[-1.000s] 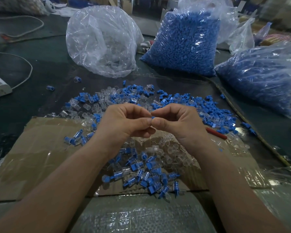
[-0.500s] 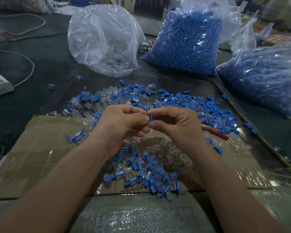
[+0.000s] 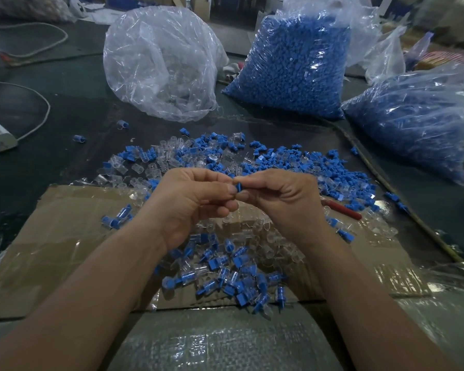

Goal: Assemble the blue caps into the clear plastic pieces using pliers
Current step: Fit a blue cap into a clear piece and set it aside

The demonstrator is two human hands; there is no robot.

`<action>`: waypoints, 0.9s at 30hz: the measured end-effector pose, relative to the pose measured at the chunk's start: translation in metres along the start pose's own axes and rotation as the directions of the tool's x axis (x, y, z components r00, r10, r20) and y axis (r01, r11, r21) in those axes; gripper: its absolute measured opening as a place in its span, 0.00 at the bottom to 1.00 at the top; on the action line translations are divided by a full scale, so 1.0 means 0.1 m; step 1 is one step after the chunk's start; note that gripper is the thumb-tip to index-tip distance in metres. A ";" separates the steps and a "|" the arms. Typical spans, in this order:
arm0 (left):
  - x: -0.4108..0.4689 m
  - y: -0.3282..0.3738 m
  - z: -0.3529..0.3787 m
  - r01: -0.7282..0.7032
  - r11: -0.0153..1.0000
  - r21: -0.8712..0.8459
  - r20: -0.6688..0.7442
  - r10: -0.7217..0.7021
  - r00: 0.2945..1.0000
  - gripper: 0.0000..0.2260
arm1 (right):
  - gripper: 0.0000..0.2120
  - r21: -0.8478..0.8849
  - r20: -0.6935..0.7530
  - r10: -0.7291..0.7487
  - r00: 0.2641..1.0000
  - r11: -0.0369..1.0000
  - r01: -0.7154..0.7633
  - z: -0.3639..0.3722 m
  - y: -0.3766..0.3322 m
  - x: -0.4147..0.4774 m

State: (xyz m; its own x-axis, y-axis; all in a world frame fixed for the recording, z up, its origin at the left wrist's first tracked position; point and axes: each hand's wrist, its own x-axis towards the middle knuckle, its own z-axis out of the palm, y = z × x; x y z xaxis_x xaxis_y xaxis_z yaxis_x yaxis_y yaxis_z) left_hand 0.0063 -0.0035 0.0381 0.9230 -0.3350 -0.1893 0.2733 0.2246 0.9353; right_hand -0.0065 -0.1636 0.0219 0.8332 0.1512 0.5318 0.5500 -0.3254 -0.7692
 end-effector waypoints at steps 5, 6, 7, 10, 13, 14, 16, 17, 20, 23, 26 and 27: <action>-0.01 0.00 0.00 0.006 1.000 -0.010 0.003 -0.006 1.000 0.03 | 0.16 -0.017 0.000 -0.003 1.000 1.000 0.003 -0.02 0.01 0.00; -0.01 0.00 0.01 0.008 1.000 -0.006 0.001 -0.008 1.000 0.04 | 0.16 -0.021 0.006 -0.002 1.000 1.000 0.002 -0.02 0.01 0.00; -0.02 -0.01 0.01 0.010 1.000 0.000 -0.003 -0.010 1.000 0.06 | 0.17 -0.032 0.013 -0.006 1.000 0.999 0.006 -0.02 0.01 0.00; -0.02 -0.01 0.02 0.014 1.000 0.012 -0.012 -0.014 1.000 0.09 | 0.17 -0.059 0.027 -0.027 0.999 0.998 0.029 -0.01 0.02 0.00; -0.02 0.00 0.02 0.008 0.999 0.030 -0.014 -0.008 1.000 0.08 | 0.17 -0.094 0.036 -0.056 0.998 0.994 0.059 -0.02 0.01 0.00; -0.01 0.00 0.02 0.006 0.999 0.040 -0.015 -0.005 1.000 0.06 | 0.17 -0.113 0.039 -0.065 0.997 0.991 0.069 -0.03 0.01 -0.01; -0.01 -0.01 0.02 0.000 0.998 0.055 -0.016 0.001 1.000 0.04 | 0.17 -0.132 0.045 -0.062 0.997 0.989 0.067 -0.03 0.00 0.00; 0.00 -0.01 0.02 -0.001 0.998 0.059 -0.017 0.002 1.000 0.03 | 0.17 -0.137 0.050 -0.050 0.998 0.989 0.056 -0.02 -0.01 0.00; 0.00 -0.02 0.02 0.004 0.999 0.049 -0.021 -0.003 1.000 0.05 | 0.15 -0.121 0.081 0.054 0.995 0.992 -0.044 -0.03 -0.07 -0.01; -0.01 -0.01 0.02 0.009 1.000 0.020 -0.026 -0.008 1.000 0.08 | 0.10 -0.108 0.006 0.262 0.965 0.959 -0.260 -0.14 -0.11 0.01; 0.00 0.00 0.01 0.003 1.000 -0.012 -0.049 -0.004 0.999 0.09 | 0.10 -0.399 -0.172 0.374 0.911 0.819 -0.412 -0.40 -0.03 0.06; 0.00 0.00 0.01 0.003 1.000 -0.017 -0.056 -0.004 0.998 0.09 | 0.13 -0.494 -0.210 0.410 0.888 0.739 -0.458 -0.49 0.00 0.07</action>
State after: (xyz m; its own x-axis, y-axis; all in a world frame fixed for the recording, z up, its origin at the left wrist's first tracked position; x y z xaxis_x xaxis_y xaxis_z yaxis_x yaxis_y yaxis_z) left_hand 0.0060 -0.0040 0.0383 0.9356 -0.2842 -0.2096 0.2808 0.2390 0.9295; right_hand -0.0033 -0.2086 0.0428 0.9530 -0.1953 0.2316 -0.0030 -0.7705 -0.6374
